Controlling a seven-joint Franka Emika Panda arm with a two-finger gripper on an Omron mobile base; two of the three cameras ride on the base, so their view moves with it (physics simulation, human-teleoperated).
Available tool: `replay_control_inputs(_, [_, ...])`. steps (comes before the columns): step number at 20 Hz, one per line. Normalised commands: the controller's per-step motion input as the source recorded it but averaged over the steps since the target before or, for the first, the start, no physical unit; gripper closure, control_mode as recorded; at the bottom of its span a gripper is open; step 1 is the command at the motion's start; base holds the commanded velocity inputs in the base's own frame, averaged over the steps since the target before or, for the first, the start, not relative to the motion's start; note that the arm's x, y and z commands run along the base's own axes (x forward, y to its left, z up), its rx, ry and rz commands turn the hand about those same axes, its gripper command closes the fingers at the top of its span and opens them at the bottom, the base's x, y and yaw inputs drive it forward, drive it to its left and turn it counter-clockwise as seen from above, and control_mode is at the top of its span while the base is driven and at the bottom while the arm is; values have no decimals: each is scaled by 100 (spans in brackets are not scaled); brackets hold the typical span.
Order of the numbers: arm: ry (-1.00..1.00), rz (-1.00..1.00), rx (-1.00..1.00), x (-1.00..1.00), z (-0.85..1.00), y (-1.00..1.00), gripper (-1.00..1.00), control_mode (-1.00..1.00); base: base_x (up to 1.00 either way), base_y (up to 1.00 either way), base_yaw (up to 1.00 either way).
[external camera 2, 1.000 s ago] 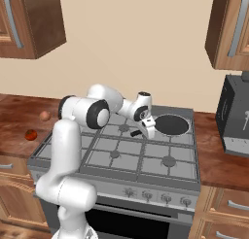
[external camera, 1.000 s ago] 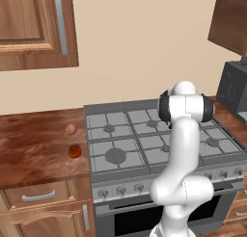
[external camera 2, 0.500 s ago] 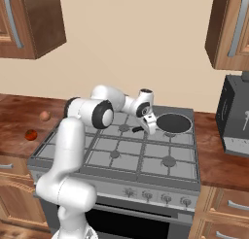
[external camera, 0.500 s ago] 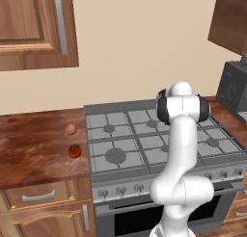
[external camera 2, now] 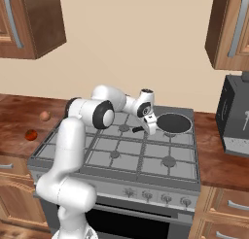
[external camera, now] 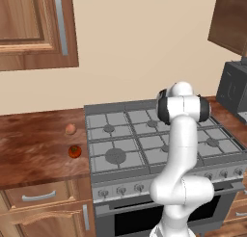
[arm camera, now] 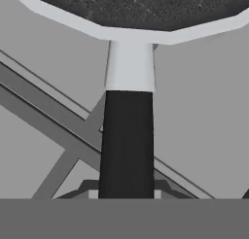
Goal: Place the pan on the rear right burner on the stove. Then place the tomato and the onion in the pan and turn on the rear right burner.
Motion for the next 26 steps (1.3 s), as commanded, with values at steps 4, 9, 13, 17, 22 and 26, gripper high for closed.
replay_control_inputs(4, [0, -7, 0, -36, -56, -19, 100, -100, 0, 0, 0])
replay_control_inputs(9, [1, -7, 0, -23, -38, -12, -100, -100, 0, 0, 0])
replay_control_inputs(13, [0, -1, 0, -28, -2, -18, -100, -100, 0, 0, 0])
replay_control_inputs(17, [0, 0, 0, -18, 24, -1, -100, -100, 0, 0, 0])
replay_control_inputs(22, [0, 0, 0, -1, 65, 2, -100, -100, 0, 0, 0])
replay_control_inputs(26, [0, 0, 0, 0, 74, 12, -100, -100, 0, 0, 0])
